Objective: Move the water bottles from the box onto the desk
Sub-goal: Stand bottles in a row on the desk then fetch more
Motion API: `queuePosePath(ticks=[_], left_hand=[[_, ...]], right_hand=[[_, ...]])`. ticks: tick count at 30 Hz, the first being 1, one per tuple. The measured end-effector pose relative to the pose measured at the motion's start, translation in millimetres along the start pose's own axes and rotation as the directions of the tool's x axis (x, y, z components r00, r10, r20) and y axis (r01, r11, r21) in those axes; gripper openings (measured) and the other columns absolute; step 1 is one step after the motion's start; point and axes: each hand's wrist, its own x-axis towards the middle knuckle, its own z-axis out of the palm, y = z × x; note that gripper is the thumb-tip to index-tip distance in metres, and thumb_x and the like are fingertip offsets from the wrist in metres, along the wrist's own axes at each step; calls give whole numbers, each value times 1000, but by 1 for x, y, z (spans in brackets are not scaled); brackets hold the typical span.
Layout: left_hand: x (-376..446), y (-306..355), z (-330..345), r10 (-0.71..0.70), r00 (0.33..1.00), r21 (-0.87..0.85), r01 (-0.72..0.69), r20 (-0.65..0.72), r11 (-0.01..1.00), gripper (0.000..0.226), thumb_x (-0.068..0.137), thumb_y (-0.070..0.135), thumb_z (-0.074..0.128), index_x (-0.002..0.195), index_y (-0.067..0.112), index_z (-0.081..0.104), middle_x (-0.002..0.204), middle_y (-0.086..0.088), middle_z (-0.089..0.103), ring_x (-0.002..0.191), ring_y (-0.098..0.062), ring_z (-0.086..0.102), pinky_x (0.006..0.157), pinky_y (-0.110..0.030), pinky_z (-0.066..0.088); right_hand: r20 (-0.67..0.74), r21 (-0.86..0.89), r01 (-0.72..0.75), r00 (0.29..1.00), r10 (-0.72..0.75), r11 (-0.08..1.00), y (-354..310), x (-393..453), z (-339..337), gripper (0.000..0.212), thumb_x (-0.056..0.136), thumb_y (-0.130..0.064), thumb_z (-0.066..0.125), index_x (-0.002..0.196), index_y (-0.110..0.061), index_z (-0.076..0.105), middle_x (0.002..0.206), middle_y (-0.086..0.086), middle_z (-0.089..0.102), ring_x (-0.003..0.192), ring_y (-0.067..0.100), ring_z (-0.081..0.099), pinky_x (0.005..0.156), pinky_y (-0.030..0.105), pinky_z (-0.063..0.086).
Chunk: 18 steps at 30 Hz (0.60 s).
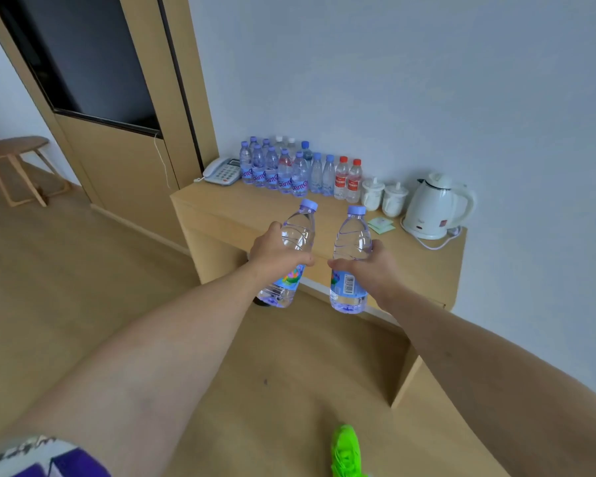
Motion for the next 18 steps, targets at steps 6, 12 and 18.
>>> queuePosePath(ticks=[6,12,18], left_hand=[[117,-2,33,-37,999,-45,35,-40,998,80,56,66,87,116,25,54,108,10,64,102,-15,63,87,-33,54],[215,19,55,-96,993,-77,91,-68,993,105,49,84,74,133,25,53,121,8,62,112,-18,60,95,-35,52],[296,18,77,-152,988,-90,150,-18,985,91,52,75,77,127,28,54,116,9,65,108,-18,63,96,-40,54]], right_hand=[[66,35,-4,998,2,999,-1,123,6,66,55,-36,95,105,-25,54,97,-5,72,74,11,74,59,27,55],[68,13,-35,997,34,999,-15,230,0,77,36,-49,89,101,-28,54,95,-7,70,79,13,72,63,31,56],[60,-6,-75,995,75,997,-9,304,11,84,34,-49,89,108,-24,58,95,-6,73,79,12,73,65,32,58]])
